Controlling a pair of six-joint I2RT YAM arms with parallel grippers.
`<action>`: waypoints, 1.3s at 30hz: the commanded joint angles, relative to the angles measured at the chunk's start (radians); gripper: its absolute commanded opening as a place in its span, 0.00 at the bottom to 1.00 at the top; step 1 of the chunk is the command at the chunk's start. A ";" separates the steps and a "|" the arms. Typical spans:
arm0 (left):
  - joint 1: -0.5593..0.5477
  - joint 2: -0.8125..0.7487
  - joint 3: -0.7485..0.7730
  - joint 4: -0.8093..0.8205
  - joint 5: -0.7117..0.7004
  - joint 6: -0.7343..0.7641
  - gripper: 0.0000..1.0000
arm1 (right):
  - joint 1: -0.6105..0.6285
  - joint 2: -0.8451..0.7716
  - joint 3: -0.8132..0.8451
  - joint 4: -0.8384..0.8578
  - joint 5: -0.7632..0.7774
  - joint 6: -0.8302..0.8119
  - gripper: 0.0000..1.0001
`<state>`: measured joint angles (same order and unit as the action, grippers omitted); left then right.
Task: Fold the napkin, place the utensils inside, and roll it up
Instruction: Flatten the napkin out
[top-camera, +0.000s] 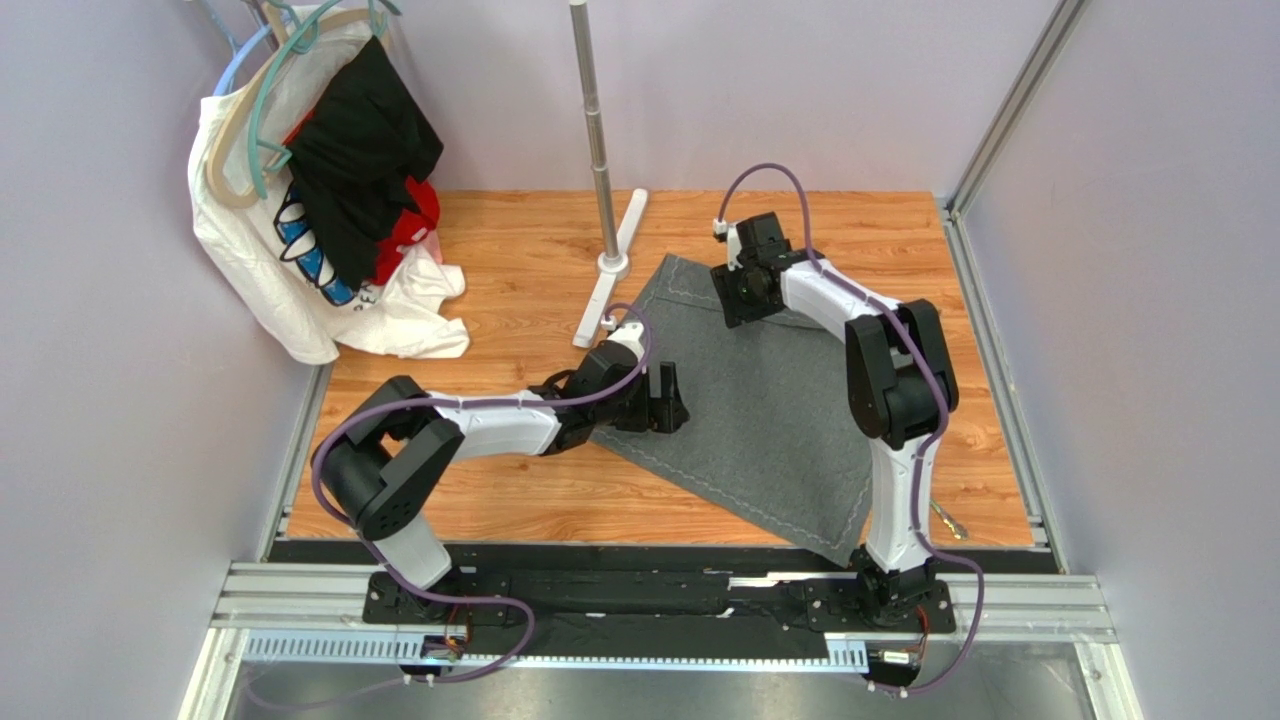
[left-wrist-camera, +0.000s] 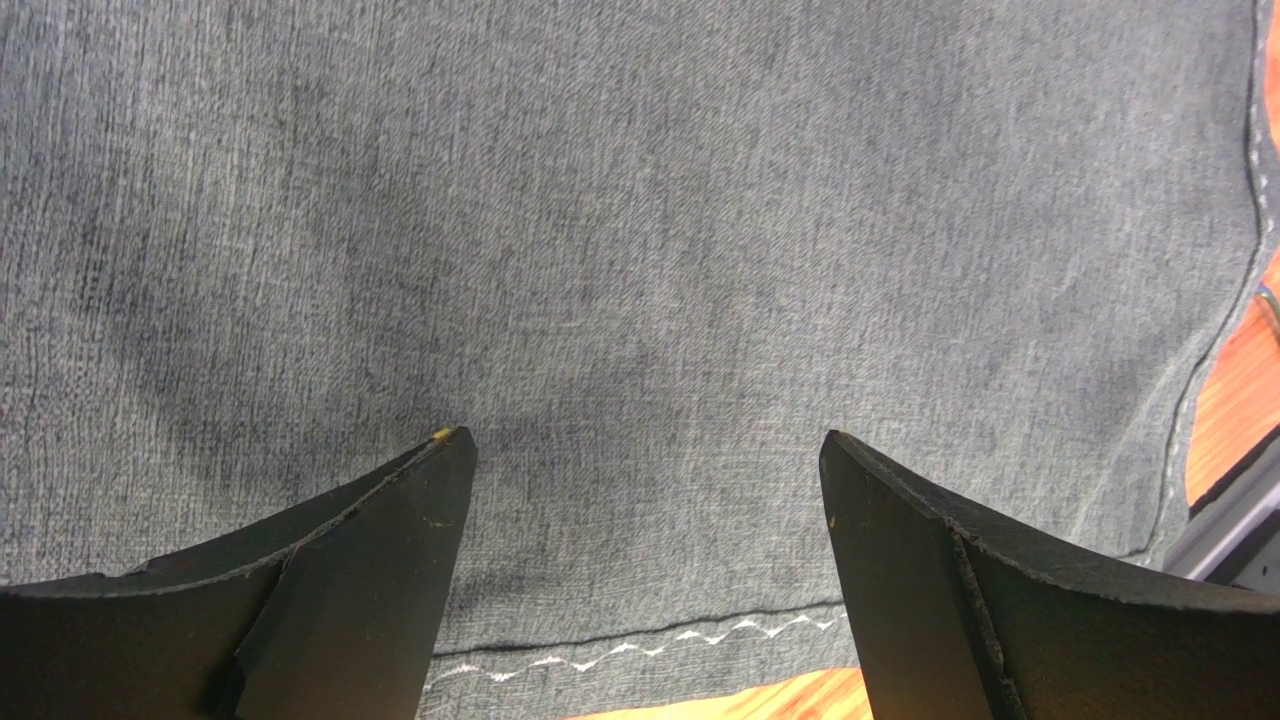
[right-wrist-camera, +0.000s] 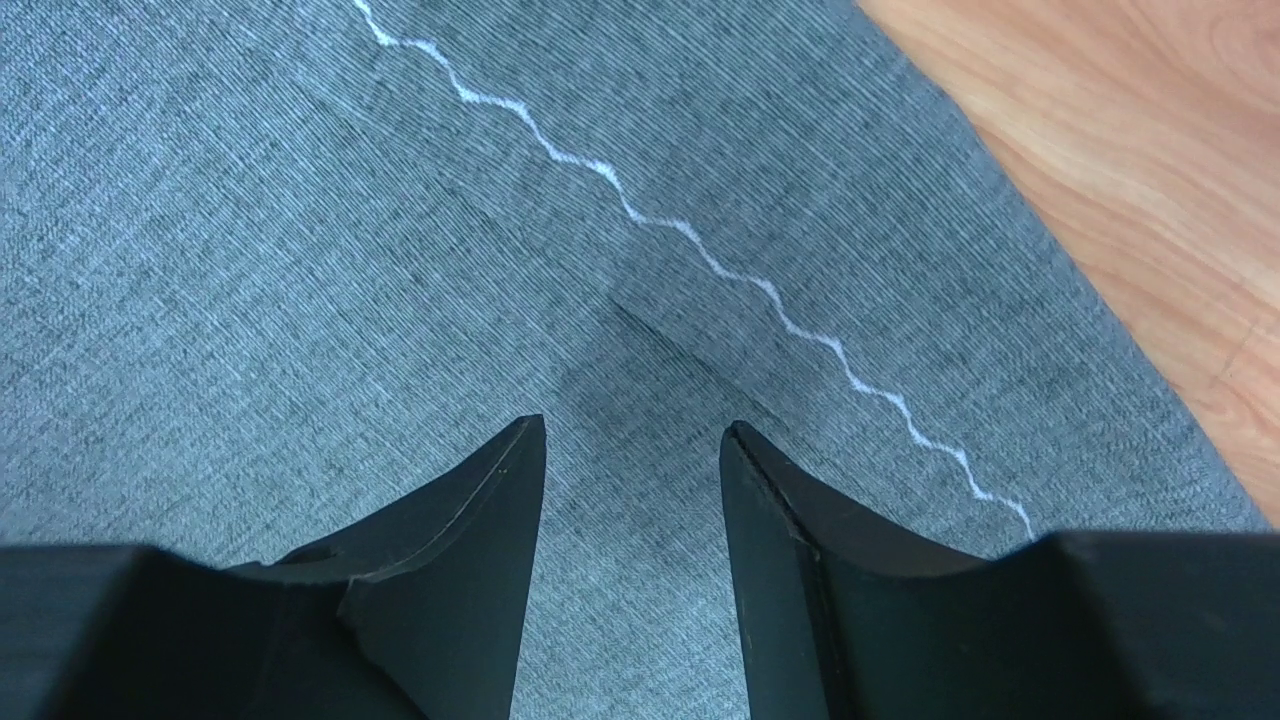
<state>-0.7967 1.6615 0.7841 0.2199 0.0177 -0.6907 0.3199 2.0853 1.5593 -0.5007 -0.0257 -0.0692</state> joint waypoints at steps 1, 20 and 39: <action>-0.002 -0.035 -0.016 0.016 -0.013 -0.004 0.94 | 0.011 0.028 0.090 0.011 0.081 -0.061 0.51; -0.002 -0.043 -0.062 0.024 -0.016 -0.030 0.94 | 0.008 0.179 0.284 -0.133 0.055 -0.135 0.48; -0.002 -0.042 -0.062 -0.010 -0.016 -0.036 0.94 | -0.097 0.249 0.432 -0.277 -0.170 -0.080 0.13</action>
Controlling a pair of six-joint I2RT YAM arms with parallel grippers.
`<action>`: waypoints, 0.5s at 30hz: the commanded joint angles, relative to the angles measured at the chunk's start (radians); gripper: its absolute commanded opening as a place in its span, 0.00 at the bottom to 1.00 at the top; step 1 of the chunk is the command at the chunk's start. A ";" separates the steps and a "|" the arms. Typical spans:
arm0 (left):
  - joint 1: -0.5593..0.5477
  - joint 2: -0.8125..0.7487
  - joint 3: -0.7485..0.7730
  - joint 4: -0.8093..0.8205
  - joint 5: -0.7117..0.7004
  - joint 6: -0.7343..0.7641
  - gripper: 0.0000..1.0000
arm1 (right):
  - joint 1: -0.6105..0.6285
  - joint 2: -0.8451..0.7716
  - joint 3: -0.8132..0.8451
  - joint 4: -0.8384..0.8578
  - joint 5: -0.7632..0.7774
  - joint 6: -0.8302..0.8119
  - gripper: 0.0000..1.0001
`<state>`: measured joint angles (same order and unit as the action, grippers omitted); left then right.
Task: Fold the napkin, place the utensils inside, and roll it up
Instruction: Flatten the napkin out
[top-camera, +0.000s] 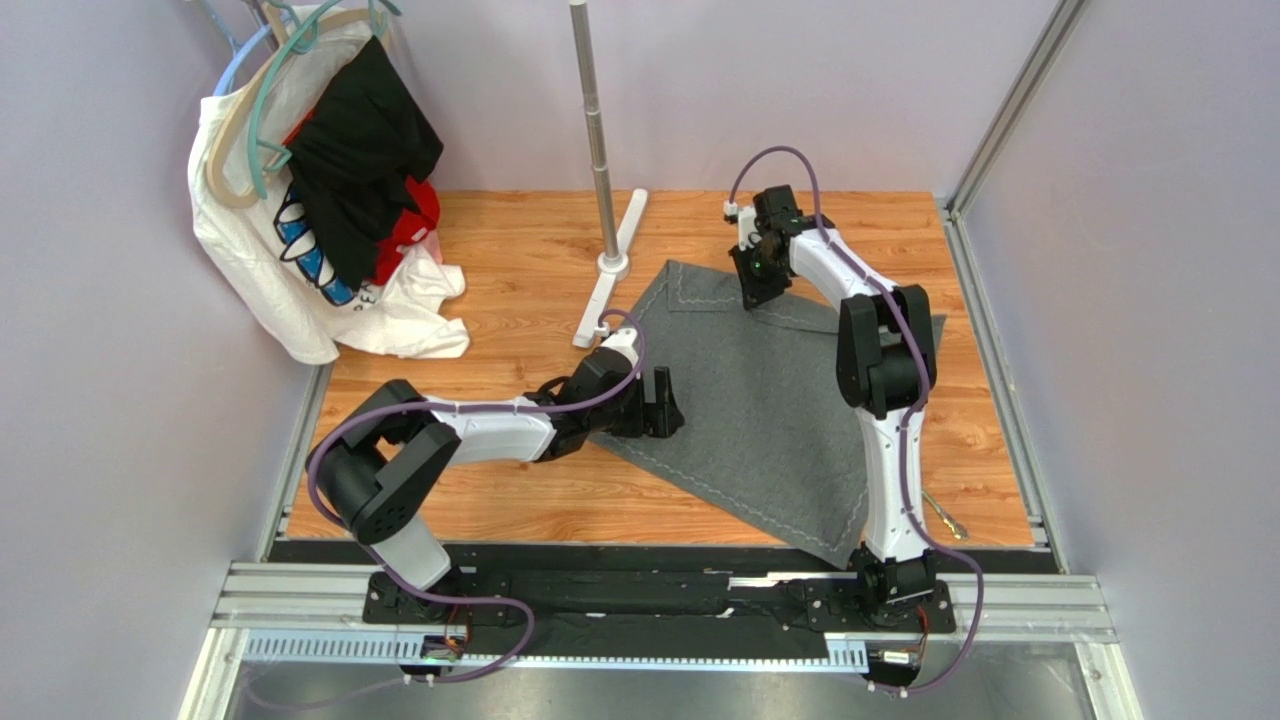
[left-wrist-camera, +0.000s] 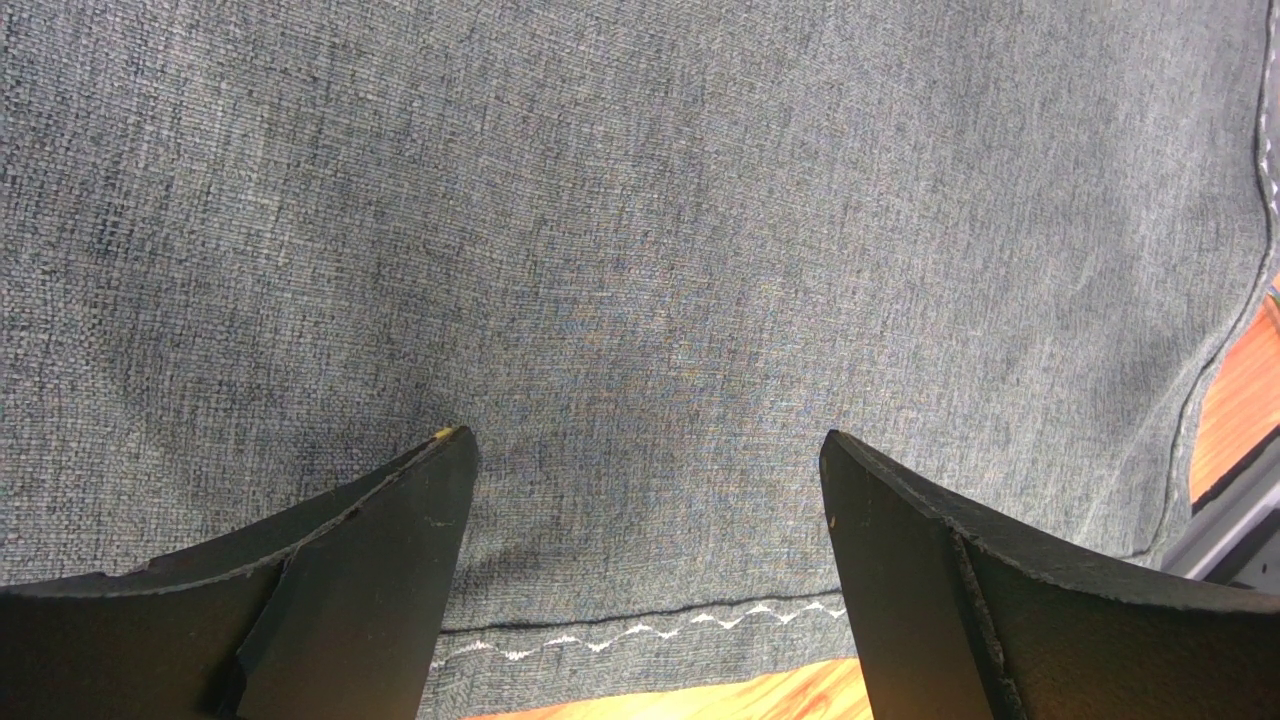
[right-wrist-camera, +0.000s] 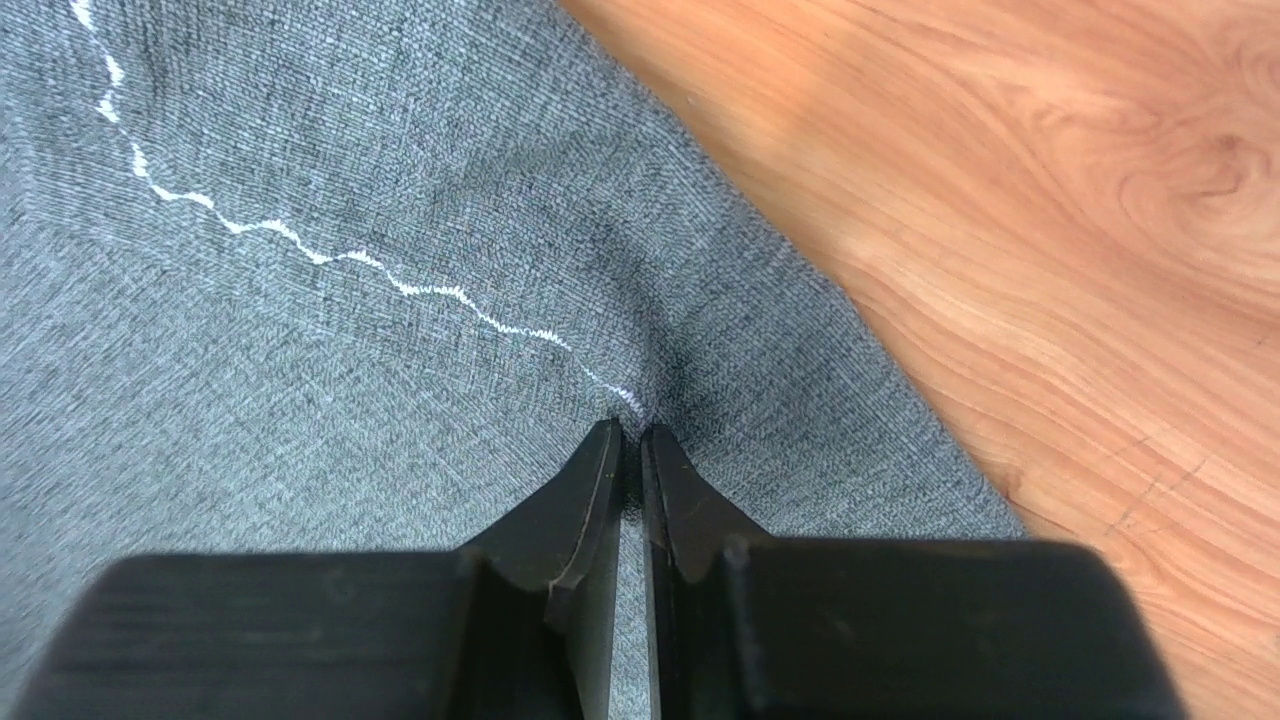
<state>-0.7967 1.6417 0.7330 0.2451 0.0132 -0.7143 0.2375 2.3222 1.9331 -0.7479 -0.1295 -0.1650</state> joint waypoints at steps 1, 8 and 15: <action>-0.002 -0.017 -0.011 -0.041 -0.012 -0.014 0.94 | -0.018 0.012 0.067 -0.030 -0.076 0.024 0.12; -0.002 0.003 -0.017 -0.044 -0.012 -0.030 0.94 | -0.096 0.042 0.196 -0.004 -0.125 0.157 0.13; -0.002 0.026 0.005 -0.049 -0.009 -0.033 0.94 | -0.179 0.127 0.302 0.110 -0.120 0.309 0.14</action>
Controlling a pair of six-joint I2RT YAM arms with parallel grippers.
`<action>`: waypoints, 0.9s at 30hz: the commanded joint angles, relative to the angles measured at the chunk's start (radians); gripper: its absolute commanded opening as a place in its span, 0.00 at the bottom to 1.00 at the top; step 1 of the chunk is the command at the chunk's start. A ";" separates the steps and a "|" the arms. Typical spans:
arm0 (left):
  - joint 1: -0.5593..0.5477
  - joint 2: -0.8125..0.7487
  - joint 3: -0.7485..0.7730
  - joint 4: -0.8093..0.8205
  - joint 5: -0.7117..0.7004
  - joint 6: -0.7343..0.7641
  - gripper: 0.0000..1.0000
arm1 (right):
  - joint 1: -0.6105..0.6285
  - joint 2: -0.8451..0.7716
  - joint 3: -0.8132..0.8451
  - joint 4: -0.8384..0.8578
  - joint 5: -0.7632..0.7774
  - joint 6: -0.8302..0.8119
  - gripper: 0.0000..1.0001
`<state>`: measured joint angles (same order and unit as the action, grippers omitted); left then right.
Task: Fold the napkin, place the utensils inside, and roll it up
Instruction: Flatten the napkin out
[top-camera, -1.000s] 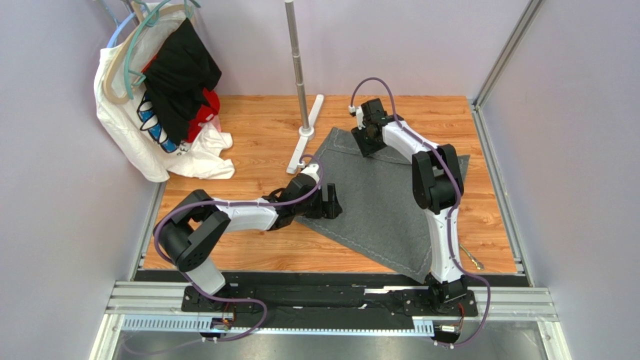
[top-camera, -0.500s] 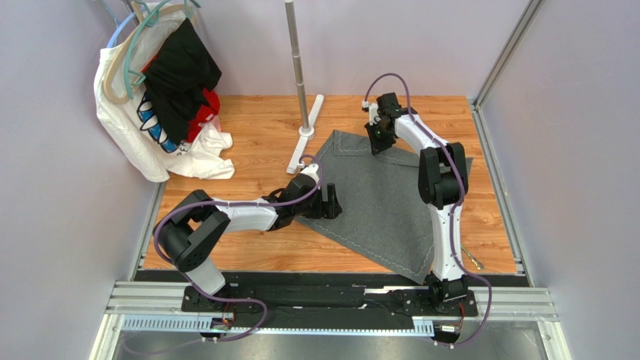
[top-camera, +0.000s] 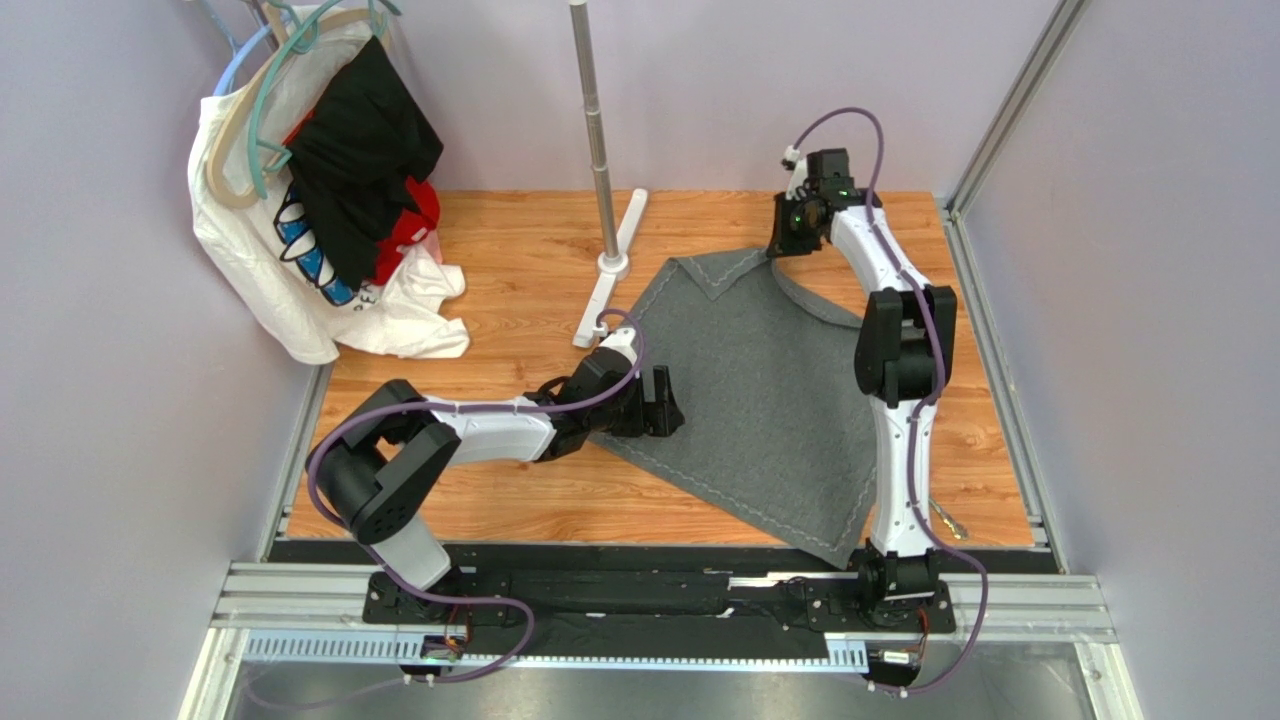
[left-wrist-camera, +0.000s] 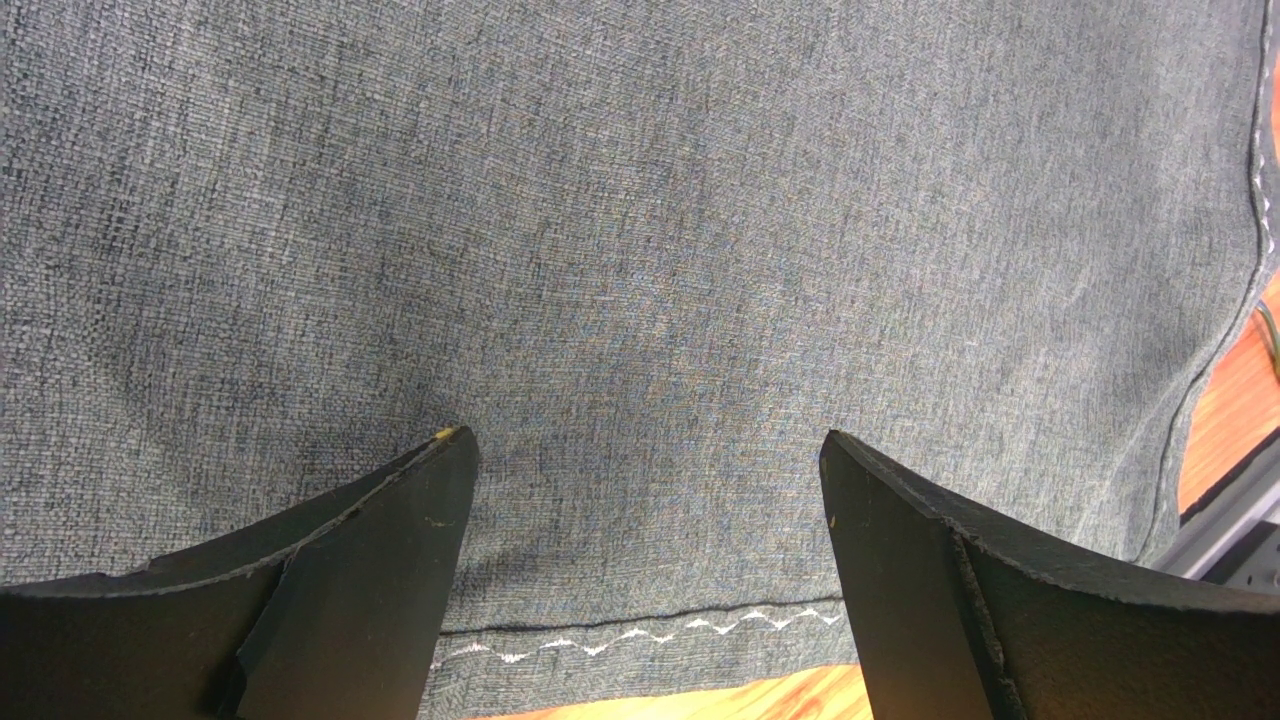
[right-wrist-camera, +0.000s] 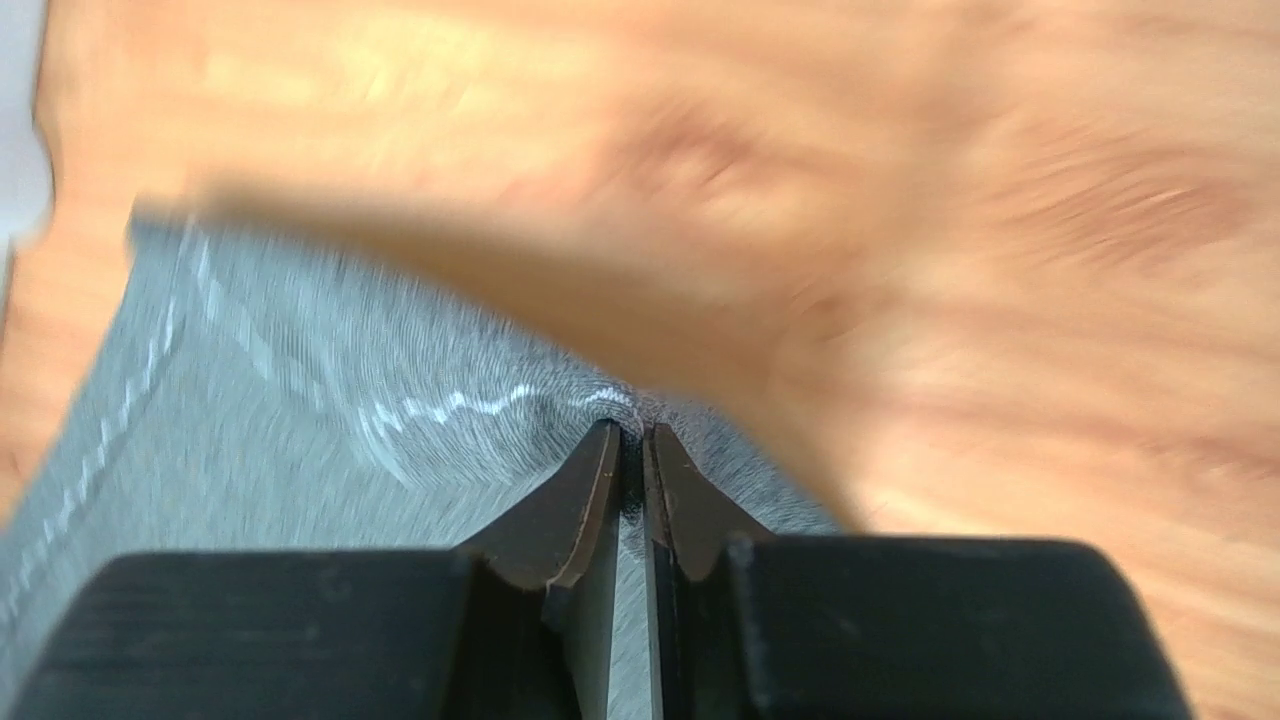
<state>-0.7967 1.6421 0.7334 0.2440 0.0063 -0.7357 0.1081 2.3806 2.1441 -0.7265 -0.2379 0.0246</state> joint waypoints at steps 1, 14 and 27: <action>-0.002 0.025 0.006 -0.051 -0.002 -0.014 0.94 | -0.057 0.080 0.121 0.090 -0.014 0.130 0.14; -0.002 0.015 0.015 -0.075 -0.005 -0.014 0.94 | -0.127 0.019 0.075 0.249 -0.051 0.259 0.54; -0.002 -0.007 0.058 -0.063 0.032 0.018 0.94 | 0.114 -0.299 -0.421 0.271 -0.005 0.163 0.52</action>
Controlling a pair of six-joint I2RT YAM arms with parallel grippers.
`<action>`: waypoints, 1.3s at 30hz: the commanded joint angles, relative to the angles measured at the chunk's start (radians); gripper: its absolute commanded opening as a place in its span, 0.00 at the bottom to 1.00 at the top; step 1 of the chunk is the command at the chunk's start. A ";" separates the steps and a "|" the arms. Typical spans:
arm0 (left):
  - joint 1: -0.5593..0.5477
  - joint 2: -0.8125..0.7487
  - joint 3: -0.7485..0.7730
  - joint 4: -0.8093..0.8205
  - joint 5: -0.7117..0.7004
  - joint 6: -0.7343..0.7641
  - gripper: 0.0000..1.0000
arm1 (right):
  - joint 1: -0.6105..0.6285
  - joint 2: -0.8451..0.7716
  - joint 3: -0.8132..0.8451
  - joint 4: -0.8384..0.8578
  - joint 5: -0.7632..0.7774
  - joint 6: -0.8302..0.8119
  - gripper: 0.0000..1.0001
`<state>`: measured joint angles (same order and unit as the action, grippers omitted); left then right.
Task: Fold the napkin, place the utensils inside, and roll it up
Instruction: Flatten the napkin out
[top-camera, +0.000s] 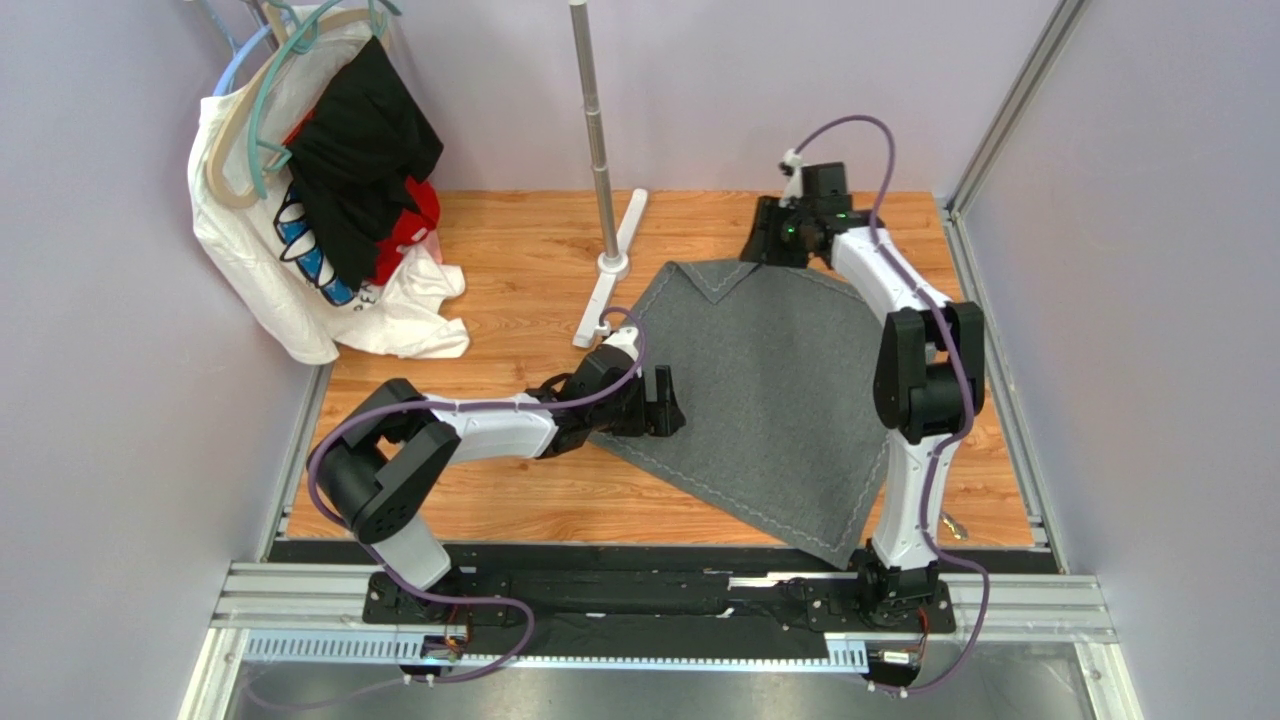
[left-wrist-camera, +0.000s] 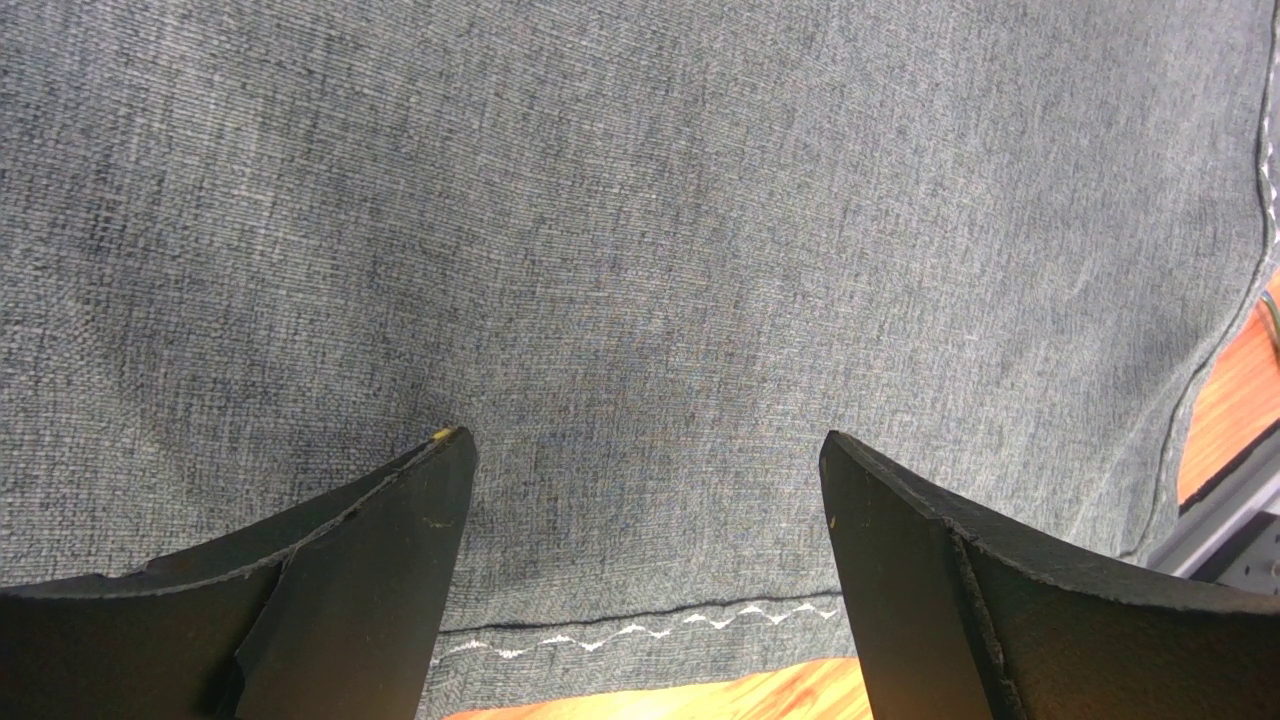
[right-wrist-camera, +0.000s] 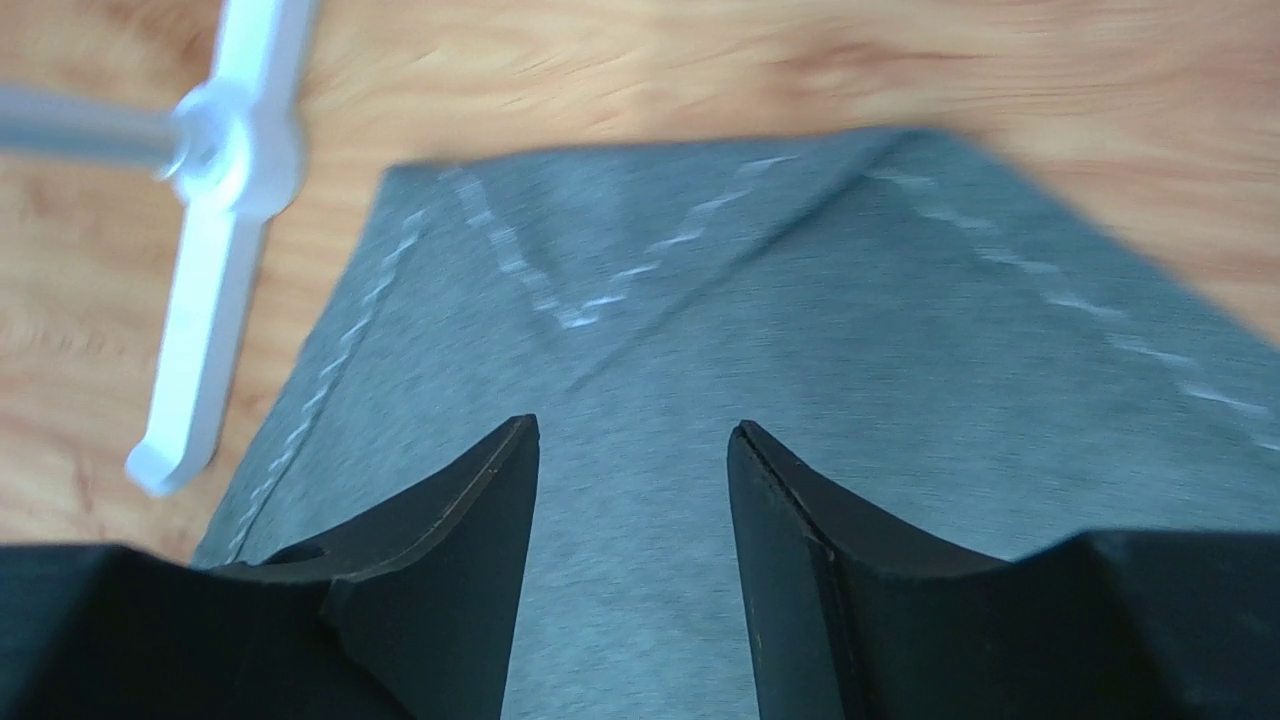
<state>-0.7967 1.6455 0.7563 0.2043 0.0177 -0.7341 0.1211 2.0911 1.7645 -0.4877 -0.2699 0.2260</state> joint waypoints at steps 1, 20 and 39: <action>-0.002 -0.009 0.037 -0.025 0.021 0.019 0.94 | 0.115 0.003 -0.024 0.005 0.034 -0.036 0.52; -0.002 -0.042 -0.015 0.000 0.018 0.006 0.94 | 0.187 0.207 0.110 -0.015 0.138 0.042 0.52; -0.002 -0.047 -0.057 0.024 0.037 -0.011 0.94 | 0.187 0.397 0.355 0.023 0.205 0.190 0.49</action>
<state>-0.7967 1.6188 0.7197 0.2218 0.0326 -0.7357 0.3065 2.4397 2.0647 -0.5362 -0.0826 0.3454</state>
